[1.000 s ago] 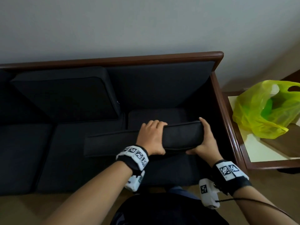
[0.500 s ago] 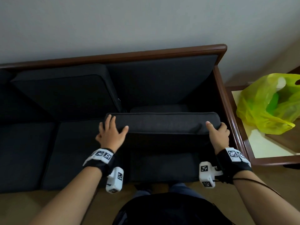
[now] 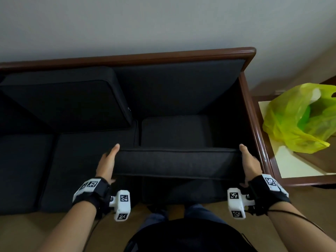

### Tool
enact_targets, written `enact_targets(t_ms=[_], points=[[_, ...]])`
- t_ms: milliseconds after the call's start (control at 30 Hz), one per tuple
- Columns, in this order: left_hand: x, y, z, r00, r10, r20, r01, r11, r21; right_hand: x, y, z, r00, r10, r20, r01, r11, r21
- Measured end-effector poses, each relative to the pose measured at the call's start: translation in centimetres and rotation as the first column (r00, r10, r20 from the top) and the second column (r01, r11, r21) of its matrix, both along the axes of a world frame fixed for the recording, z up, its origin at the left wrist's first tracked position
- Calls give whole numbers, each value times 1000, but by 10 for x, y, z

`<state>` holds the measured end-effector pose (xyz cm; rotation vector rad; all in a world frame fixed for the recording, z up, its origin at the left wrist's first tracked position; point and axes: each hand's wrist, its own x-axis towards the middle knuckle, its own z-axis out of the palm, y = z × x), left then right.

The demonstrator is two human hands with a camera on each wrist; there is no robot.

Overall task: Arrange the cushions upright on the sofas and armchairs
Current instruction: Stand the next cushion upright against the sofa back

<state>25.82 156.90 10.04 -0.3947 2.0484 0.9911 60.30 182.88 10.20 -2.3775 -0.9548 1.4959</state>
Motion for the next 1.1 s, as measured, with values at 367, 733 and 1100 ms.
enact_targets(t_ms=[367,733,1100], points=[[-1,21,10,987,150,59,-153,987,53,-6,21,8,961,-217,-171,214,976,-35],[-29,122,23,994,101,-27,-96,983,155,-32,138,11,962,-179,-207,210,968,138],[-48,211,2,982,123,-141,-92,974,208,-76,217,8,910,65,-409,-17,993,121]])
